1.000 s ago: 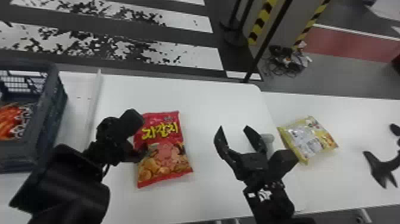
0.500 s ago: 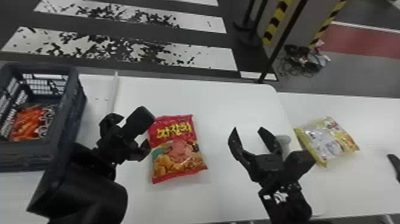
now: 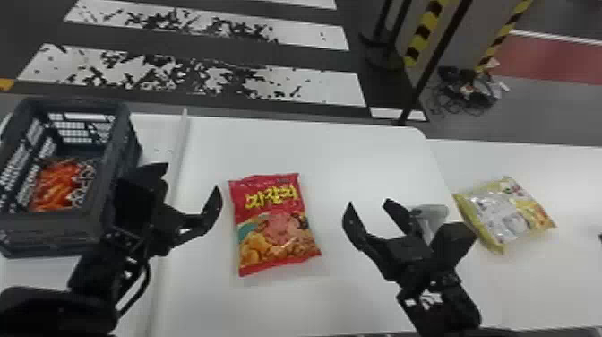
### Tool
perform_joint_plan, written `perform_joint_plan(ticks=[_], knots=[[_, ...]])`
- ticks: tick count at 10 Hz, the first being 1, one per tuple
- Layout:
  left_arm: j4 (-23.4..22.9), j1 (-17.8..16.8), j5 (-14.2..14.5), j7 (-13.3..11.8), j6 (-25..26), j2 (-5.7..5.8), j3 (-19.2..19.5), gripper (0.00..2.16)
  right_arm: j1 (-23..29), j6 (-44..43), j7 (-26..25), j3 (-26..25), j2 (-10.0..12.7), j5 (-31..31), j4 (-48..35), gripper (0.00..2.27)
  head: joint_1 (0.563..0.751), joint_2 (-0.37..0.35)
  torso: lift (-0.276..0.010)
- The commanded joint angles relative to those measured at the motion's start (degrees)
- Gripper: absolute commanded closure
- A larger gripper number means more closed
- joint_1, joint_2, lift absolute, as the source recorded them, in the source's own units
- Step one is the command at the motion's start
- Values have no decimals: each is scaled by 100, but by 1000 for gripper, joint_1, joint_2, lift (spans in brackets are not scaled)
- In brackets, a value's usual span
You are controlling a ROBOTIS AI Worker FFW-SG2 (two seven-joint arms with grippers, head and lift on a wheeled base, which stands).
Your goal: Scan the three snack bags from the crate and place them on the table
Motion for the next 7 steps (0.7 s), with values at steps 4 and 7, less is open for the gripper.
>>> perform_joint_plan(ticks=[4,7], knots=[[-411,894,1912,-13,-560,18,921,36,-185,1817,748,-217,-14,-230,-216,120,695,-57,-62],[-384,1070,2220,-4,-666,44,991,60,-483,3399,1451,-577,4,-607,-172,120,695,-12,-62]])
